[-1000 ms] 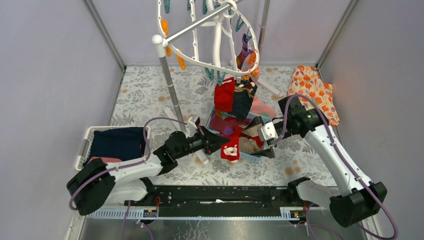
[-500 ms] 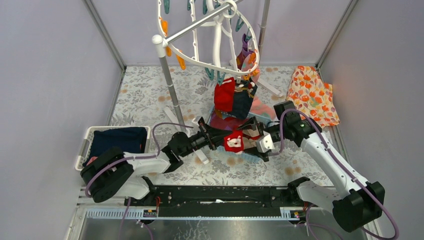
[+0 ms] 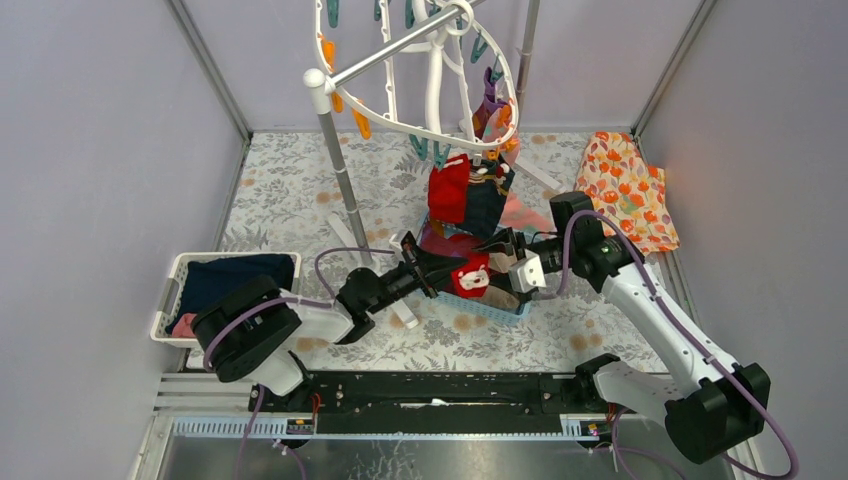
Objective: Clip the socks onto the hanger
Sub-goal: Pick up the sock from the bin.
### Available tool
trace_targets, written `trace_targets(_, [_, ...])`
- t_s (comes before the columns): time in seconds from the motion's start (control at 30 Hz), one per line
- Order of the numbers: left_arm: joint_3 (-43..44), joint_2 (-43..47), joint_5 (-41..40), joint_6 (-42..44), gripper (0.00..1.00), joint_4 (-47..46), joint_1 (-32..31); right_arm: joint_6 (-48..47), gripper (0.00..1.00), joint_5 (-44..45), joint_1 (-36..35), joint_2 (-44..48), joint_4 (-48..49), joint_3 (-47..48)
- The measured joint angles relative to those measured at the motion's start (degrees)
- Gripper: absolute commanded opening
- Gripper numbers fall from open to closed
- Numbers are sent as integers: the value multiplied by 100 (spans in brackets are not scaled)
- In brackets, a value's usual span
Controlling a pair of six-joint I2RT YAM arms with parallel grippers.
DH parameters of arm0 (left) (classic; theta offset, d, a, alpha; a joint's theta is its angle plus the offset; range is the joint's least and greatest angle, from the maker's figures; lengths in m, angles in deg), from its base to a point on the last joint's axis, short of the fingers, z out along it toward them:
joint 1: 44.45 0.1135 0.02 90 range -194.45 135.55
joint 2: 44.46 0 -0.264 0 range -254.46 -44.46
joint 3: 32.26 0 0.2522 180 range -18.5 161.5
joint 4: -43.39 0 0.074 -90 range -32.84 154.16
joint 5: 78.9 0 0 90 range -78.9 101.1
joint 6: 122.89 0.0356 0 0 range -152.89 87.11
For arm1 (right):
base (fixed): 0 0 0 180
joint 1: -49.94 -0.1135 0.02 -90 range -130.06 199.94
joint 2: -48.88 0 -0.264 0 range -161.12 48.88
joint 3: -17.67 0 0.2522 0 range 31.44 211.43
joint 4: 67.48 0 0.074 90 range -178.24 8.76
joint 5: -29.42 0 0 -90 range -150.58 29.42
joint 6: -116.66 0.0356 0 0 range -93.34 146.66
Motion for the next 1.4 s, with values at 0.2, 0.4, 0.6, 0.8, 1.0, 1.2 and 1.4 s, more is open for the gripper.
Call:
trace_targets(0.2, [-9, -304, -59, 0, 0, -551, 2, 417, 41, -44, 0, 122, -170, 435])
trace_targets(0.4, [-44, -664, -66, 0, 0, -693, 2, 590, 19, -328, 0, 282, -398, 481])
trace_targets(0.6, [-42, -732, -63, 0, 1, -782, 9, 1119, 0, -415, -2, 282, -339, 476])
trace_targets(0.8, [-48, -584, 17, 94, 40, -761, 151, 2612, 0, -452, -4, 249, 26, 529])
trace_targets(1.0, [-315, 844, 326, 1668, 59, -640, 750, 4203, 0, -605, -4, 229, 39, 918])
trace_targets(1.2, [-573, 3073, 501, 4553, 73, 1377, 863, 5182, 0, -756, -4, 175, 44, 992])
trace_targets(1.4, [-603, 4804, 525, 6920, 77, 3353, 859, 6301, 0, -778, -2, -223, 448, 1036])
